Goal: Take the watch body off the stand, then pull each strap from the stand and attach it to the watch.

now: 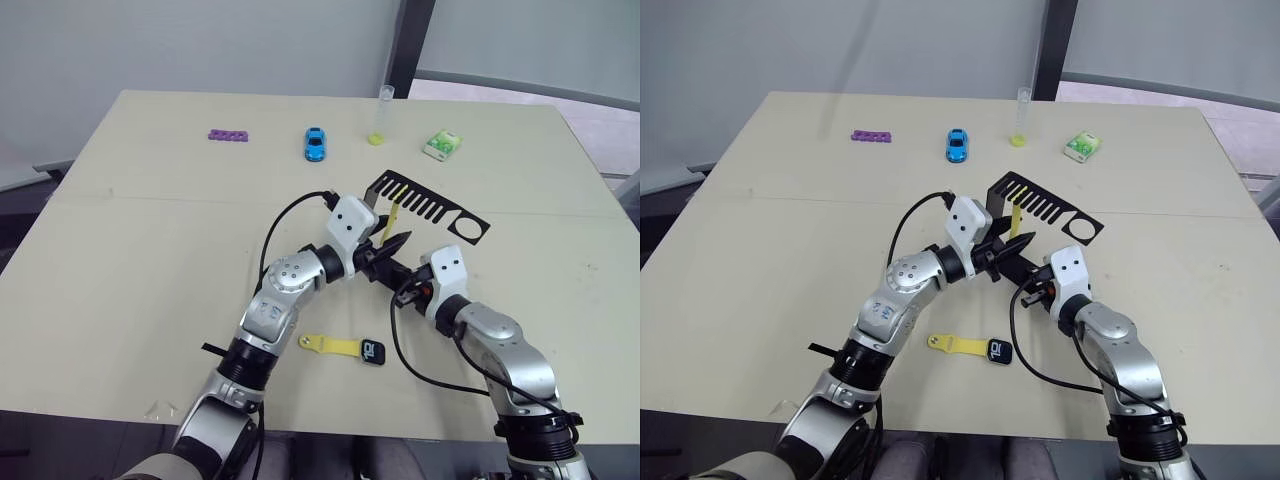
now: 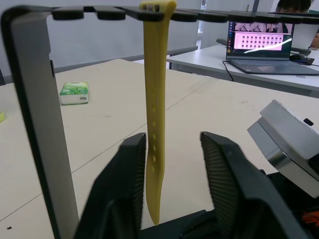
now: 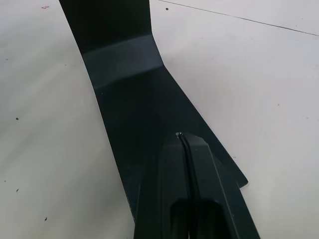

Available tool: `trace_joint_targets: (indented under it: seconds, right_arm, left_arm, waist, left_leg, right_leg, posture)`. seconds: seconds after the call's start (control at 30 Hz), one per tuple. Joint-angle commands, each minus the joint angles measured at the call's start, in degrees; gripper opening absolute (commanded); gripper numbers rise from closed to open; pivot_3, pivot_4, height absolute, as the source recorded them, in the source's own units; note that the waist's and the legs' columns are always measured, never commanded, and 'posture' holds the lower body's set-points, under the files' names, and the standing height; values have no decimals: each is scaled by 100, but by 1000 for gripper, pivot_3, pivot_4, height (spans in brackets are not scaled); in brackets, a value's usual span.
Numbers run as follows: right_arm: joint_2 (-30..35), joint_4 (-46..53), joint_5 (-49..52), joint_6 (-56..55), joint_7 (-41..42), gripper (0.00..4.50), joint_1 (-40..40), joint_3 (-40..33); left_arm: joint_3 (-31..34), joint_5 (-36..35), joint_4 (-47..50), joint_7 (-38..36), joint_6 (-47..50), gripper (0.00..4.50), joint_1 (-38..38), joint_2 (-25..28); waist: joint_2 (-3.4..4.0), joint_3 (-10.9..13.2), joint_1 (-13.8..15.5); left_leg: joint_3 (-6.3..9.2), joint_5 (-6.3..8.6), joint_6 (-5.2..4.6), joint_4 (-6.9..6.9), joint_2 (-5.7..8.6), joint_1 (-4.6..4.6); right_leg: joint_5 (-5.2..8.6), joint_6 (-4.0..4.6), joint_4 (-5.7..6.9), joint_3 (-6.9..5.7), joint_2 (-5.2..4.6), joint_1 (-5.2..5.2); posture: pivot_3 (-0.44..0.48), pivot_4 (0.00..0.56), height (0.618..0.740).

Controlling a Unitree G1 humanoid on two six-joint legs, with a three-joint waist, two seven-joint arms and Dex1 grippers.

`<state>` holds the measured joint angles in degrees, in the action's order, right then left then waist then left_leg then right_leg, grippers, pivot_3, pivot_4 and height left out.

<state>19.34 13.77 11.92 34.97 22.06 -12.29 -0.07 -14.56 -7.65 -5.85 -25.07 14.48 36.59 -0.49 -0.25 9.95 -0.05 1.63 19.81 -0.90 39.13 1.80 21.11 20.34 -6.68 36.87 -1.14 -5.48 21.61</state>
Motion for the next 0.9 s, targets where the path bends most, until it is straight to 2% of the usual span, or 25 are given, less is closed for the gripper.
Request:
trace_joint_targets:
  seconds: [0.03,0.63,0.77,0.9]
  right_arm:
    - [-30,-275,-111,217,-167,0,161,43]
    - [42,-287,-85,293,-123,0,98,12]
    - [54,-275,-86,314,-113,0,89,21]
    - [114,-193,-91,297,-76,0,113,16]
  left_arm:
    - [29,86,27,38,-282,8,192,-97]
    - [173,-56,680,-116,-69,8,9,28]
    - [242,-160,990,-287,163,8,-103,274]
    - [342,-560,1545,-831,575,8,-293,768]
  waist:
    - [0,0,1]
    - [0,0,1]
    - [0,0,-7]
    - [0,0,-7]
  left_leg:
    - [0,0,0,0,0,0]
    - [1,0,0,-1,0,1]
    - [1,0,0,-2,0,1]
    - [1,0,0,-2,-1,0]
  right_leg:
    - [0,0,0,0,0,0]
    - [0,0,-2,0,-1,0]
    - [0,0,-3,1,-1,0]
    - [0,0,-2,1,-1,0]
  posture:
    - [0,150,740]
    - [0,150,740]
    - [0,150,740]
    - [0,150,740]
